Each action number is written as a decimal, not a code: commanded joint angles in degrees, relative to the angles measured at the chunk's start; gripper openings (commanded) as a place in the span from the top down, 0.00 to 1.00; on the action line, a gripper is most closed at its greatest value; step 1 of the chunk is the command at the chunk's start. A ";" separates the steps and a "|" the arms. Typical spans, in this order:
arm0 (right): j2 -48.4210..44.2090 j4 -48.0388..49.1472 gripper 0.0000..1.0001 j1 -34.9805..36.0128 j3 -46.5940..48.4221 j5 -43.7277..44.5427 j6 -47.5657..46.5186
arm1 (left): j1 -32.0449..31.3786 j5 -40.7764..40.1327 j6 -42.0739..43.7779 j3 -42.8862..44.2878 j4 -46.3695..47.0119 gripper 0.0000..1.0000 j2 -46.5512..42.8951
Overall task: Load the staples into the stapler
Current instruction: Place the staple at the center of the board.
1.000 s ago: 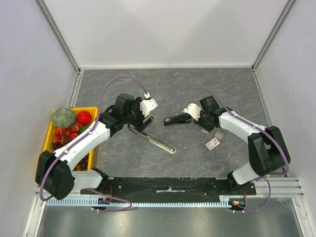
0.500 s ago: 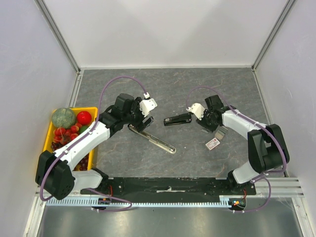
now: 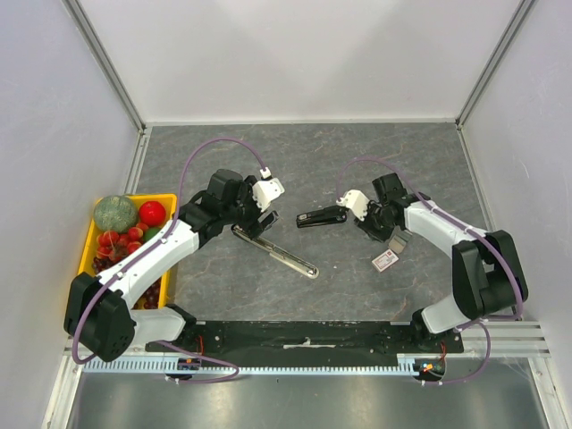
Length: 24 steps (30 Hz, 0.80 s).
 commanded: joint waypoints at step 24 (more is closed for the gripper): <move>7.63 -0.84 1.00 1.29 1.99 0.88 0.10 | 0.29 1.91 -1.63 -0.15 2.08 0.16 -0.09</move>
